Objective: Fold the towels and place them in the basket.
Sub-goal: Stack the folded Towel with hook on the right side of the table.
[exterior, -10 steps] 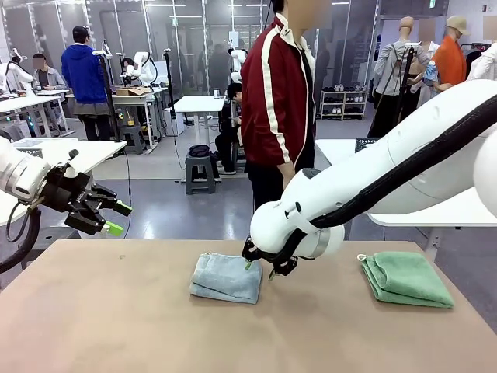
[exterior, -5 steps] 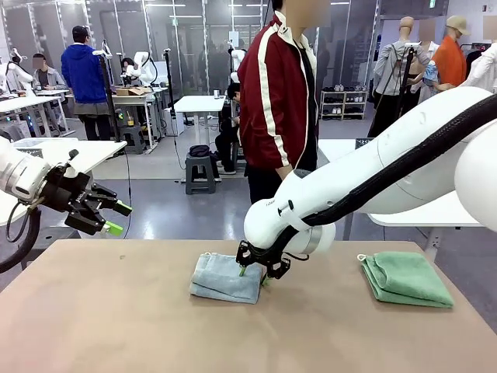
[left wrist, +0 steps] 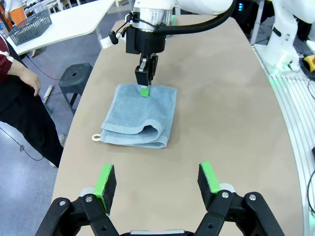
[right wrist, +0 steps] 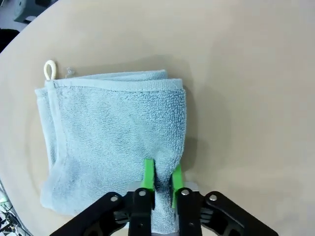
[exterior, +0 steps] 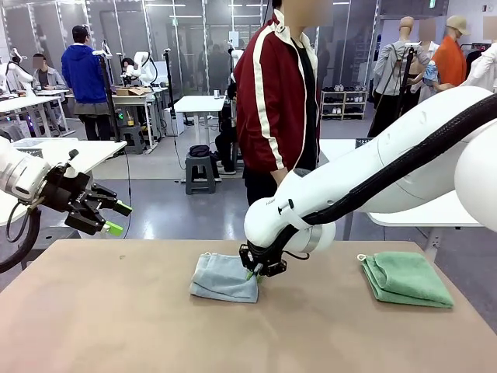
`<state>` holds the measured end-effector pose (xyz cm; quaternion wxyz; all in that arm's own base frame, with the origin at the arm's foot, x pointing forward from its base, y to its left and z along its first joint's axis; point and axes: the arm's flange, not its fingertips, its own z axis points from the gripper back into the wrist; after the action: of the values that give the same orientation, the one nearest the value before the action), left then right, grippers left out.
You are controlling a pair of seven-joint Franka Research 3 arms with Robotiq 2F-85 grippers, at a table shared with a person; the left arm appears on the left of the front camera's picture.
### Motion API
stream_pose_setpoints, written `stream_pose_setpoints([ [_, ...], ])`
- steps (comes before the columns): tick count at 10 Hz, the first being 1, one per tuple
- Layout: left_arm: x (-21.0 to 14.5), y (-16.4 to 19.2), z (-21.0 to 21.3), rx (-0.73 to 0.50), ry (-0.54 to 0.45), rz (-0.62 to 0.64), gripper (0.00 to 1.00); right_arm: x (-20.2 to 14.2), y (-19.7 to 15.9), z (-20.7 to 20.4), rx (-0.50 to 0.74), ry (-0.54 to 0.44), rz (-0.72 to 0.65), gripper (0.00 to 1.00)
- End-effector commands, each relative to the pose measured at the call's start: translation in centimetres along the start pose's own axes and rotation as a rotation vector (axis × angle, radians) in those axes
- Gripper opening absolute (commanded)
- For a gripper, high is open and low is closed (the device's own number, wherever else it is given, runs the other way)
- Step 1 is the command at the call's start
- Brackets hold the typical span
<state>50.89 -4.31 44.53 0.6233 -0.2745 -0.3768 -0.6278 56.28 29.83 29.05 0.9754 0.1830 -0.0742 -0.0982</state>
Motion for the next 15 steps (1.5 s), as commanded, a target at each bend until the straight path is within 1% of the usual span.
stream_pose_setpoints([
  [1,0.0,0.0,0.0,0.005,-0.004,0.002,0.85,0.2,0.2,0.3,-0.006,0.014,0.034,0.0],
  [3,0.0,0.0,0.0,0.005,-0.004,0.002,0.85,0.3,0.0,0.5,-0.012,0.04,0.056,0.0],
  [4,0.0,0.0,0.0,0.005,-0.004,0.002,0.85,0.6,-0.2,0.5,-0.066,0.021,0.042,0.0],
  [5,0.0,0.0,0.0,0.005,-0.004,0.002,0.85,0.0,0.2,0.1,-0.005,0.016,0.027,0.0],
  [10,0.0,0.0,0.0,0.005,-0.004,0.002,0.85,0.0,0.2,0.1,-0.005,0.016,0.027,0.0],
  [11,0.0,0.0,0.0,0.005,-0.004,0.002,0.85,0.1,0.0,0.1,-0.015,0.021,0.032,0.05],
  [12,0.0,0.0,0.0,0.005,-0.004,0.002,0.85,0.1,0.0,1.0,0.009,0.022,0.104,0.05],
  [13,0.0,0.0,0.0,0.005,-0.004,0.002,0.85,0.2,0.4,2.8,0.014,0.041,0.152,0.05],
  [15,0.0,0.0,0.0,0.005,-0.004,0.002,0.85,0.7,0.2,7.6,0.015,0.044,0.177,0.05],
])
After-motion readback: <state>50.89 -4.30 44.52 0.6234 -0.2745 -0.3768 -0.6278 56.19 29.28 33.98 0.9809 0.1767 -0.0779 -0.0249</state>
